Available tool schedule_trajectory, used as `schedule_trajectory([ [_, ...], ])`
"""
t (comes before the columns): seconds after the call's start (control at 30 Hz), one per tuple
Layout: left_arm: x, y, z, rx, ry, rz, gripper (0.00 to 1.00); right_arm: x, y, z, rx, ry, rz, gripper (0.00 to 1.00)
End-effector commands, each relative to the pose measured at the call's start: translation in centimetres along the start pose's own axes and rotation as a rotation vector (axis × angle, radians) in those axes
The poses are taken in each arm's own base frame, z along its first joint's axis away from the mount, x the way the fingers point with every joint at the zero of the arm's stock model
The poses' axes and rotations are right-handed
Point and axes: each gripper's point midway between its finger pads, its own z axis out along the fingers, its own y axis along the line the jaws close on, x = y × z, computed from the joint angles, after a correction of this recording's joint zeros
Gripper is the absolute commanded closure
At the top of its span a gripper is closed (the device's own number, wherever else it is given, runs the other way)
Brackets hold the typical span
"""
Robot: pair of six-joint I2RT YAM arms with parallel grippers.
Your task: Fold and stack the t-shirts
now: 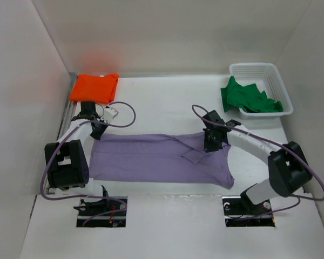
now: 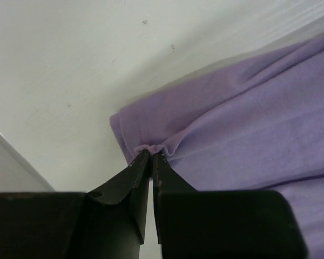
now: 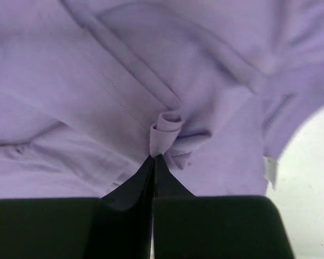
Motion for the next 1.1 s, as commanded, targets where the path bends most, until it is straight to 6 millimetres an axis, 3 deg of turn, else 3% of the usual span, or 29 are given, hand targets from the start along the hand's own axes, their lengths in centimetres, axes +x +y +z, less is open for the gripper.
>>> schedule_trajectory([
  [0.0, -2.3, 3.3, -1.9, -0.109, -0.087, 0.047, 0.96, -2.8, -0.2, -2.2, -0.023, -0.15, 0.087, 1.0],
  [0.13, -4.7, 4.7, -2.5, -0.16, -0.145, 0.076, 0.95, -3.6, -1.4, -3.5, -0.01, -0.19, 0.109, 1.0],
  [0.23, -6.3, 5.7, -2.7, -0.215, -0.193, 0.112, 0.94, -2.9, -2.1, -3.3, 0.005, -0.187, 0.113, 1.0],
  [0.37, -6.5, 6.4, -3.0, -0.257, -0.201, 0.152, 0.94, -1.6, -2.3, -2.7, 0.005, -0.166, 0.12, 1.0],
  [0.63, -2.3, 3.2, -2.9, -0.157, -0.113, 0.168, 0.95, 1.3, -2.8, -1.9, 0.002, -0.131, 0.132, 1.0],
  [0.73, -0.1, 0.8, -2.3, -0.077, -0.055, 0.175, 0.93, 1.9, -2.0, -1.3, -0.038, -0.104, 0.122, 1.0],
  [0.87, 2.3, -1.6, -2.3, -0.006, 0.007, 0.207, 0.85, 2.7, -0.5, -0.2, -0.079, -0.064, 0.089, 0.96],
  [1.07, 6.5, -3.2, -5.3, 0.161, 0.122, 0.252, 0.67, 3.6, -0.7, 0.0, -0.086, -0.048, 0.076, 0.87],
])
